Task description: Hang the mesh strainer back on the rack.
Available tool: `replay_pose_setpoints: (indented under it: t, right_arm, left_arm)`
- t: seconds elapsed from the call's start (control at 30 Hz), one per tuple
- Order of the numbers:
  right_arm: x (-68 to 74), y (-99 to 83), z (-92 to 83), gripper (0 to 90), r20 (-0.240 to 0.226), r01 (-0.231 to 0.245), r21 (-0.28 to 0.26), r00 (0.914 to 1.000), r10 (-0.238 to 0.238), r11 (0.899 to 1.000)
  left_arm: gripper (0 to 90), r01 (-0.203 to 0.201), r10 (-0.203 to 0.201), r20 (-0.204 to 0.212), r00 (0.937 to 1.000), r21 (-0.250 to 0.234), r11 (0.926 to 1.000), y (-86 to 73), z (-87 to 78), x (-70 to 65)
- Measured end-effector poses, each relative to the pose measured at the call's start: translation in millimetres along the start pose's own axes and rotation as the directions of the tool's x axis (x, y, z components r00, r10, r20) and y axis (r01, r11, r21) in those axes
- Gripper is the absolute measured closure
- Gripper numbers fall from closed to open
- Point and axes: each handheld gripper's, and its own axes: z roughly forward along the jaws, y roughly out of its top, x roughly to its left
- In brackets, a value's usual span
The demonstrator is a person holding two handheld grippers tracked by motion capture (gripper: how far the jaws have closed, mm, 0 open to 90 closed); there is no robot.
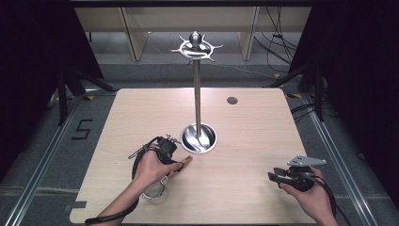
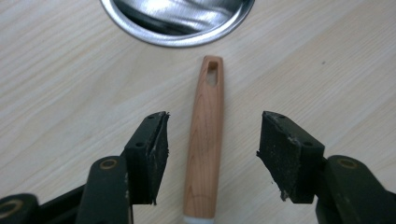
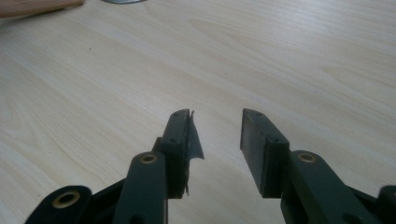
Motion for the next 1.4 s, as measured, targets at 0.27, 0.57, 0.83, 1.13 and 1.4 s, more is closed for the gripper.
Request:
replay_pose_setpoints:
  t: [0.27, 0.57, 0.83, 1.13, 1.4]
  right_arm:
    - [0.4, 0.7, -0.8, 62.8, 0.0, -0.001, 0.002, 1.0, 0.001, 1.0]
    - [2.0, 1.9, 1.5, 62.4, -0.008, -0.005, 0.022, 1.0, 0.005, 1.0]
    - [1.2, 1.6, 1.8, 61.8, -0.012, -0.004, 0.02, 0.9999, 0.004, 1.0]
    - [3.2, 1.1, 2.3, 61.7, -0.016, -0.027, 0.019, 0.9995, 0.027, 0.999]
    - [1.4, 1.5, 2.5, 61.7, -0.012, 0.004, 0.02, 0.9999, -0.004, 1.0]
  left_arm:
    - [40.6, -0.04, 0.041, -0.01, 0.9991, 0.102, 0.994, -2.9, -2.8, -2.6]
    - [44.4, -0.085, 0.083, 0.016, 0.9964, 0.224, 0.971, -7.6, 4.3, 1.3]
    - [46.7, -0.102, 0.098, 0.027, 0.9948, 0.279, 0.9548, -12.1, 14.5, 2.6]
    - [49.0, -0.079, 0.07, 0.039, 0.9968, 0.319, 0.9446, -19.4, 25.4, 2.0]
    - [57.1, -0.093, 0.09, 0.025, 0.9956, 0.335, 0.9377, -20.0, 28.8, -1.0]
